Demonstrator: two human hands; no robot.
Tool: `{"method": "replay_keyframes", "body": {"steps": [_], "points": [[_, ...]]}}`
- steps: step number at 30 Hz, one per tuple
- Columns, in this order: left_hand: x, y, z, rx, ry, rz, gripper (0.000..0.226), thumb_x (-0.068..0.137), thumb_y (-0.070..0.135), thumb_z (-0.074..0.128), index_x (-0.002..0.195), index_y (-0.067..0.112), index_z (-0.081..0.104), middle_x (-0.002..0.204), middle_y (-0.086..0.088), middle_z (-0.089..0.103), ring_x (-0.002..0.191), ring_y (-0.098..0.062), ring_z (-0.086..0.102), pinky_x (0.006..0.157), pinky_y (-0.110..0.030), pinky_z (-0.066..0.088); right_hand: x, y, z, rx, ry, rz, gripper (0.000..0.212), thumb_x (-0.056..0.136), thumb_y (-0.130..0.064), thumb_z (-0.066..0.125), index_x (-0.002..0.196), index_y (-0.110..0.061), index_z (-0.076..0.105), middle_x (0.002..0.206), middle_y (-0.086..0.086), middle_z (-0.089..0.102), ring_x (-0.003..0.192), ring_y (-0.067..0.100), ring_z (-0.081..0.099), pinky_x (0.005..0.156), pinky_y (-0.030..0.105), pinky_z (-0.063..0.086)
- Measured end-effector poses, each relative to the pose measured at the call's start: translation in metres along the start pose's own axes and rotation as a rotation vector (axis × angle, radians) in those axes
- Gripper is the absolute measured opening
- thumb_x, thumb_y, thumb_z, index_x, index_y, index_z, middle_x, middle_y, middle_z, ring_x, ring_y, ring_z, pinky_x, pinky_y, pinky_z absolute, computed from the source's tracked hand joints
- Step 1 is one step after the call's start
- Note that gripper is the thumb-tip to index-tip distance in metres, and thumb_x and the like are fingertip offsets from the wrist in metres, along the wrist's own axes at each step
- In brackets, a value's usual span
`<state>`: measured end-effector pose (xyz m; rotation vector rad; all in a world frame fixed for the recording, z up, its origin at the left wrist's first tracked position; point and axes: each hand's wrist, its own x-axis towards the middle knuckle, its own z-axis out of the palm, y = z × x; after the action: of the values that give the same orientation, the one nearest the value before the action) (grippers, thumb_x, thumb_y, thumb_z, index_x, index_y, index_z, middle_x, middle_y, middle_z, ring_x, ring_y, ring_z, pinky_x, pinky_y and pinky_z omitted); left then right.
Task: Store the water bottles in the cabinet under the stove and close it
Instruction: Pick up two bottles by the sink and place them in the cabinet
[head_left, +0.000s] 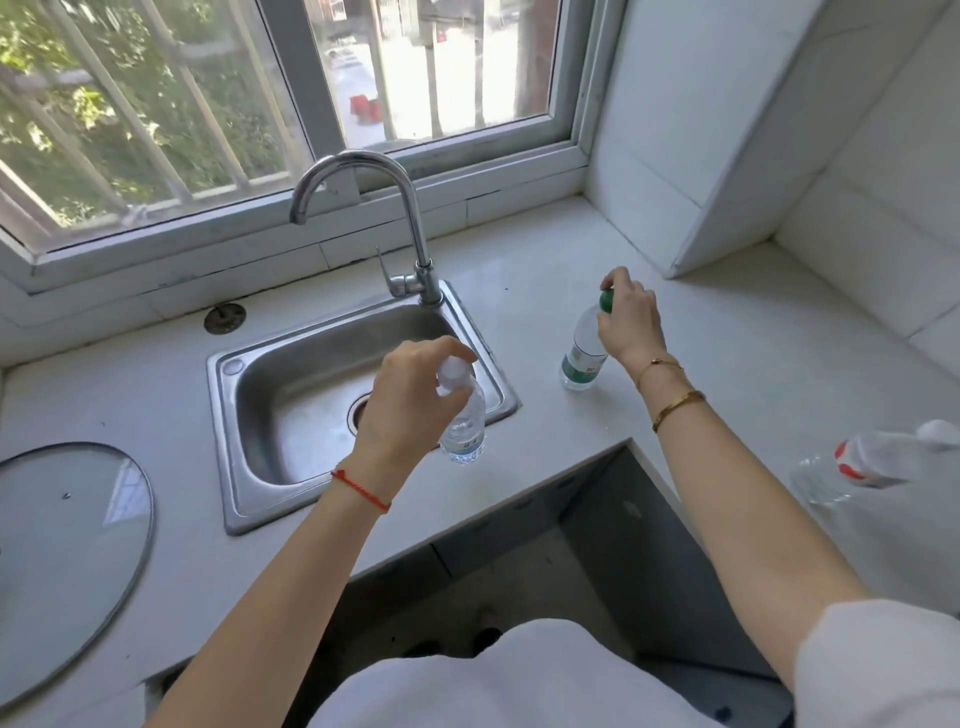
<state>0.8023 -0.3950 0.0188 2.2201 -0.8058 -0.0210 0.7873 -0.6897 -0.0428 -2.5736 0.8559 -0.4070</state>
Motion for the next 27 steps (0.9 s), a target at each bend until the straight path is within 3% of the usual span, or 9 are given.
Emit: {"method": "replay_keyframes", "body": {"steps": [4, 7, 12, 17, 22, 27], "points": [[0.007, -0.007, 0.001, -0.016, -0.04, 0.041, 0.033, 0.072, 0.006, 0.075, 0.1, 0.023, 0.071, 0.086, 0.004, 0.066, 0.079, -0.015, 0.056, 0.073, -0.034, 0.052, -0.026, -0.004, 0.003, 0.064, 0.061, 0.002, 0.029, 0.087, 0.0, 0.056, 0.115, -0.005, 0.051, 0.114, 0.018, 0.056, 0.107, 0.035, 0.049, 0.087, 0.04, 0.045], [0.008, -0.009, 0.001, -0.031, -0.09, 0.091, 0.034, 0.07, 0.006, 0.076, 0.099, 0.023, 0.072, 0.085, 0.004, 0.067, 0.079, -0.017, 0.058, 0.073, -0.034, 0.053, -0.065, -0.004, 0.006, 0.099, 0.113, 0.046, 0.029, 0.087, 0.002, 0.057, 0.116, -0.002, 0.057, 0.116, 0.016, 0.055, 0.108, 0.031, 0.053, 0.09, 0.032, 0.046], [-0.002, -0.011, -0.005, -0.066, -0.19, 0.192, 0.035, 0.069, 0.004, 0.077, 0.099, 0.021, 0.073, 0.08, 0.005, 0.062, 0.076, -0.018, 0.058, 0.072, -0.028, 0.049, -0.146, -0.015, -0.005, 0.149, 0.235, 0.155, 0.029, 0.085, -0.005, 0.063, 0.113, -0.003, 0.057, 0.116, 0.013, 0.055, 0.105, 0.026, 0.055, 0.086, 0.023, 0.042], [-0.028, -0.014, -0.004, -0.102, -0.329, 0.308, 0.035, 0.067, 0.006, 0.076, 0.095, 0.026, 0.072, 0.082, 0.002, 0.068, 0.07, -0.015, 0.056, 0.066, -0.024, 0.043, -0.244, -0.036, -0.018, 0.134, 0.341, 0.28, 0.025, 0.081, -0.006, 0.067, 0.105, -0.004, 0.061, 0.107, 0.011, 0.057, 0.097, 0.026, 0.056, 0.082, 0.025, 0.041], [-0.067, -0.007, -0.007, -0.108, -0.49, 0.416, 0.03, 0.069, 0.003, 0.074, 0.094, 0.02, 0.073, 0.079, 0.008, 0.067, 0.068, -0.013, 0.057, 0.062, -0.009, 0.037, -0.349, -0.059, -0.031, 0.152, 0.435, 0.442, 0.025, 0.077, -0.005, 0.068, 0.102, -0.008, 0.062, 0.103, 0.005, 0.057, 0.09, 0.015, 0.052, 0.079, 0.016, 0.036], [-0.111, 0.008, -0.005, -0.118, -0.636, 0.525, 0.03, 0.07, 0.006, 0.076, 0.096, 0.02, 0.073, 0.084, 0.007, 0.071, 0.072, -0.015, 0.062, 0.064, -0.021, 0.042, -0.435, -0.082, -0.041, 0.125, 0.499, 0.568, 0.027, 0.077, -0.008, 0.07, 0.103, -0.012, 0.062, 0.105, 0.0, 0.058, 0.09, 0.012, 0.055, 0.081, 0.019, 0.041]]}}
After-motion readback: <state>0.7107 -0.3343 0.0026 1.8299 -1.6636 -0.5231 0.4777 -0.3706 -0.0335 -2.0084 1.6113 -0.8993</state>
